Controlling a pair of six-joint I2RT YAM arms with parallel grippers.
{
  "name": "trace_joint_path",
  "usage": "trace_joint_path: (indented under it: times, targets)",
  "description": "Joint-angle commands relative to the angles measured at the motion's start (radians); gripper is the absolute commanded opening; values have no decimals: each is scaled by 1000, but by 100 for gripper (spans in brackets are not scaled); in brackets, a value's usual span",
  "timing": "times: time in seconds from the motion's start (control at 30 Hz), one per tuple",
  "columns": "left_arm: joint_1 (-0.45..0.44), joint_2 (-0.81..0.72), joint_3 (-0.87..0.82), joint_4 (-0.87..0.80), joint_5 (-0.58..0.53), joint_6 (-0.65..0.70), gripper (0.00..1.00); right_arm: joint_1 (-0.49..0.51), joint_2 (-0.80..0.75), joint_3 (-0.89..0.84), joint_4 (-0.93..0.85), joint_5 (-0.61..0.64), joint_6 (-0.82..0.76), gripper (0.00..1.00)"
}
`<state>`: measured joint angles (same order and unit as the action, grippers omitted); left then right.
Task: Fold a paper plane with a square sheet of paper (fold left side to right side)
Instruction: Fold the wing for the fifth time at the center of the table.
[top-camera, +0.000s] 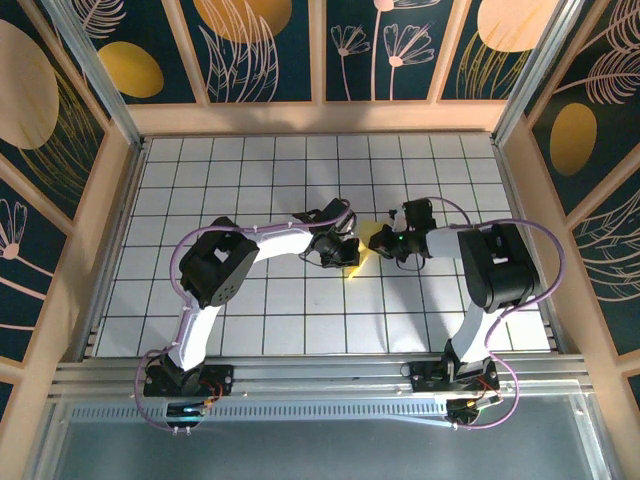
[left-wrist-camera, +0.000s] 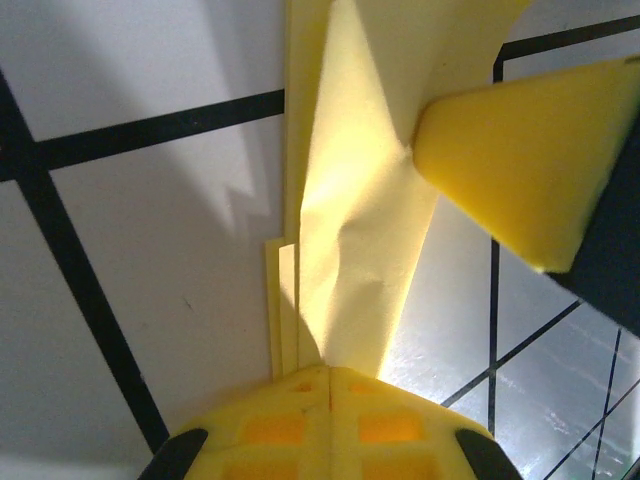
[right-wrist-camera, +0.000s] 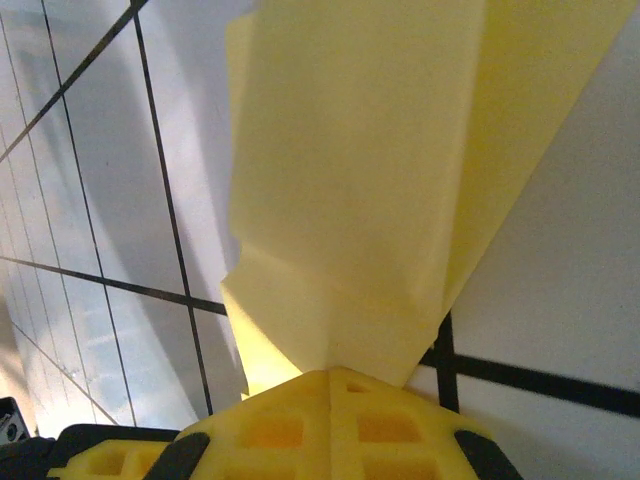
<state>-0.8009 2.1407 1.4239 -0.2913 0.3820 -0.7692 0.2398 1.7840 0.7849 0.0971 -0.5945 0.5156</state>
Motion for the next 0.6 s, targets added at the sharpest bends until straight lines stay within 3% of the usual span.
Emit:
trace_joint_path:
  times: [0.0, 0.57]
  targets:
    - [-4, 71, -25, -170, -68, 3, 0, -41, 36, 37, -7, 70, -35, 0]
    - [-4, 74, -23, -176, -68, 5, 0, -118, 113, 142, -27, 33, -58, 0]
